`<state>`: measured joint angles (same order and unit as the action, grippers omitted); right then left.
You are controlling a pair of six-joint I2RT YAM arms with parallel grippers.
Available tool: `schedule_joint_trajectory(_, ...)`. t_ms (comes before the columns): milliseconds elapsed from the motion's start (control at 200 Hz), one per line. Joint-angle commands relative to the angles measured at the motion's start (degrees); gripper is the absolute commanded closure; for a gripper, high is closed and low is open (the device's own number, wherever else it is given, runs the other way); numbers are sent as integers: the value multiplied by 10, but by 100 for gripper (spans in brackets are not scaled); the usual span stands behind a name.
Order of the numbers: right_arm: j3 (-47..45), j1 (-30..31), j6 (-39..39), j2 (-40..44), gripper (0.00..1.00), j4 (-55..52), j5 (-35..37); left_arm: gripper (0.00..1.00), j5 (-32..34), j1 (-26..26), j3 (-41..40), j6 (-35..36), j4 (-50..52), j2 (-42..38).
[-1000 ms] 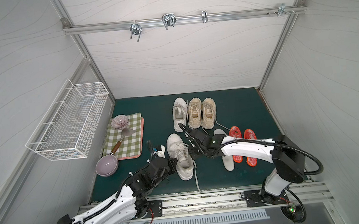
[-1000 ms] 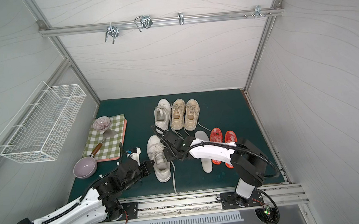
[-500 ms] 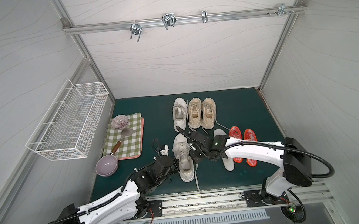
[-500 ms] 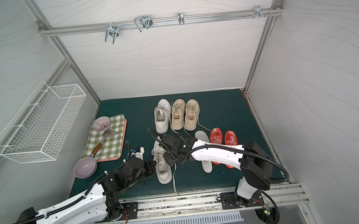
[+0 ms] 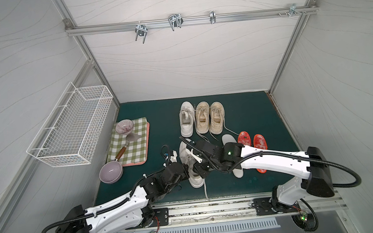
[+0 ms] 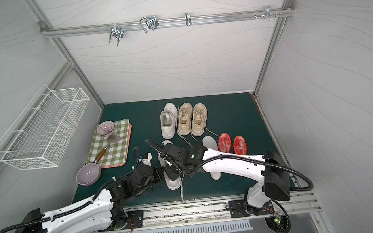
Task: Remove the insole from the shoe
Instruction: Remove the shoe from the center of the board.
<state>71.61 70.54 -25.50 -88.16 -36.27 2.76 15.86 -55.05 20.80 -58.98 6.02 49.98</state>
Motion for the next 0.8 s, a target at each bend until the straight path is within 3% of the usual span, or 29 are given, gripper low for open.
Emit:
schedule_joint_trajectory(0,12,3,-28,-34,70,-18,-10,100,22,-4,15,-18,-40,-8)
schedule_joint_trajectory(460,-8,-29,-60,-101,72,-31,121,100,29,-14,6,-26,-38,-19)
schedule_joint_trajectory(795,-14,-68,-44,-138,65,-58,194,100,37,-19,-9,-31,-27,-40)
